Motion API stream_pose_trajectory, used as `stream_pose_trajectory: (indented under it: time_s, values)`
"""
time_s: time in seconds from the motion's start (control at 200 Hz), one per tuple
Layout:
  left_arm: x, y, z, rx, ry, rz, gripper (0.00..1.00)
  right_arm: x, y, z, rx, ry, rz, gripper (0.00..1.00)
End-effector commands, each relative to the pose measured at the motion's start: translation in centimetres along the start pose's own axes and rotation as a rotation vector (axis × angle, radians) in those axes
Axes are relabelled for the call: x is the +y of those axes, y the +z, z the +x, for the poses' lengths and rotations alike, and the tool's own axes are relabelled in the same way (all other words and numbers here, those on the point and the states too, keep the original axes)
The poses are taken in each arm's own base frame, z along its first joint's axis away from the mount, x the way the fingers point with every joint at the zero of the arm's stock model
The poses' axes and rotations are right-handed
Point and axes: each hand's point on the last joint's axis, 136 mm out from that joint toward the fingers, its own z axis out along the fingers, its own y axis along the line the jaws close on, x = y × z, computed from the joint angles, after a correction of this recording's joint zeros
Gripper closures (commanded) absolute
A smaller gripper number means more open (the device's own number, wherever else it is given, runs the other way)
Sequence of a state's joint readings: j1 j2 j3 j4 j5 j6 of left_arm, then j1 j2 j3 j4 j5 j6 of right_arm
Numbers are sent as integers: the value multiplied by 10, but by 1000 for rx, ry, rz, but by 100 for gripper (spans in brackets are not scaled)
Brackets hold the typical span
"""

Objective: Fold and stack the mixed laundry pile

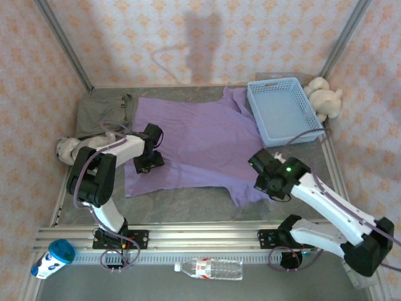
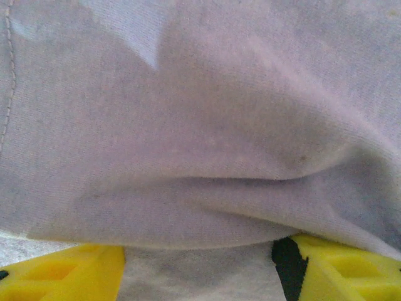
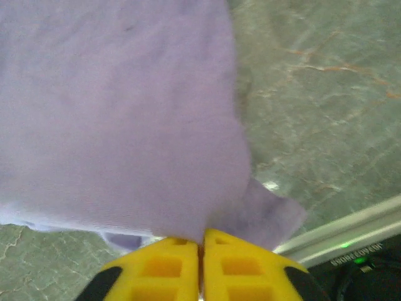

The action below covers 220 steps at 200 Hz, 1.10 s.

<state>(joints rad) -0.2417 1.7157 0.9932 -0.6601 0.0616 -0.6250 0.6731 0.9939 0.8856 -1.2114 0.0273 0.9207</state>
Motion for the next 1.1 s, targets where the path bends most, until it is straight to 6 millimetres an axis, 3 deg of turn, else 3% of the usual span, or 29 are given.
stream_pose_trajectory:
  time_s: [0.0,0.035,0.115,0.33,0.45,0.615,0.811,0.946,1.096]
  values:
    - [20,7,5,8,30,-84,33,-25,28,18,112,-20,164,51]
    - [20,5,6,13,31,-77,33,-19,35,20,148,-40,177,46]
    - [18,-4,10,12,31,-46,33,-6,39,9,151,-96,230,43]
    - [18,-54,4,-63,46,24,32,57,17,-72,-104,-201,213,43]
    - [25,-65,-2,-120,38,12,32,101,34,-100,-146,-259,187,45]
    - [36,-40,3,-89,7,-47,32,144,85,-106,-68,-288,156,46]
    - [50,-13,20,-35,-67,-85,32,163,126,-105,1,-291,150,44]
    - [63,-5,36,14,-106,-100,32,180,152,-97,96,-312,97,42]
    - [80,-6,53,46,-145,-123,32,216,179,-88,198,-364,15,40]
